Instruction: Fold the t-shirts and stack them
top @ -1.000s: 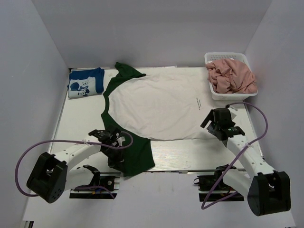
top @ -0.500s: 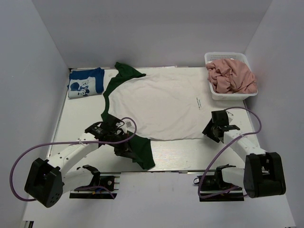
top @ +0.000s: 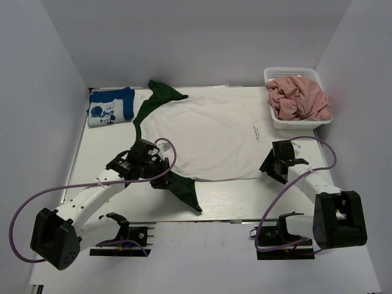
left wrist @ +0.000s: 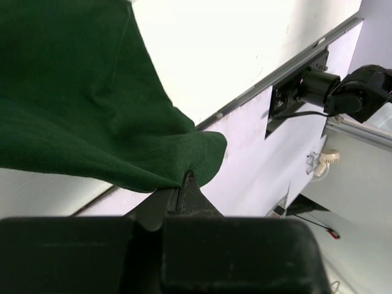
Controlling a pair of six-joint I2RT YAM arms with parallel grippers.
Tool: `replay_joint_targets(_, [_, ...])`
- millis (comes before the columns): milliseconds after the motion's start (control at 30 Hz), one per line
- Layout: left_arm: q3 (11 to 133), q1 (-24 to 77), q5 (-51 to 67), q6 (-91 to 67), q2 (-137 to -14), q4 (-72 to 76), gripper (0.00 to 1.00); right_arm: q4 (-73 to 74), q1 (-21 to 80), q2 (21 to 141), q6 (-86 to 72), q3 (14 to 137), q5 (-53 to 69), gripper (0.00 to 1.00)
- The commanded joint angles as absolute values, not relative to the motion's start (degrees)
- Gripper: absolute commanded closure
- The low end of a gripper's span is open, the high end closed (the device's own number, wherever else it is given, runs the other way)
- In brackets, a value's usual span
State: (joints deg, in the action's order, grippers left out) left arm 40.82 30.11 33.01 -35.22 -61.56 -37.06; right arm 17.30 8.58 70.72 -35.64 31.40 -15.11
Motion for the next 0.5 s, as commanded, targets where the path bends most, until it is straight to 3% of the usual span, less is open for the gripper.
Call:
replay_joint_targets(0, [43.68, 29.79, 31.46, -33.49, -59.94, -36.82, 1.0, 22.48, 7.82, 69.87, -34.37, 33.31, -18.37, 0.29])
replay_joint_targets(333, [43.15, 29.79, 32.08, -32.43, -59.41, -35.6, 1.0, 20.75, 6.33, 72.86, -33.58, 33.22, -15.12, 0.29])
replay_joint_targets(400, [43.15, 29.79, 32.08, -32.43, -59.41, -35.07, 1.0, 19.78, 6.24, 74.97, -33.66, 33.22, -13.54, 0.35])
replay_joint_targets(467, [44.2, 29.27, 32.08, -32.43, -59.41, -34.55, 1.0, 18.71, 6.33, 76.28, -33.49, 33.48, -12.58, 0.58])
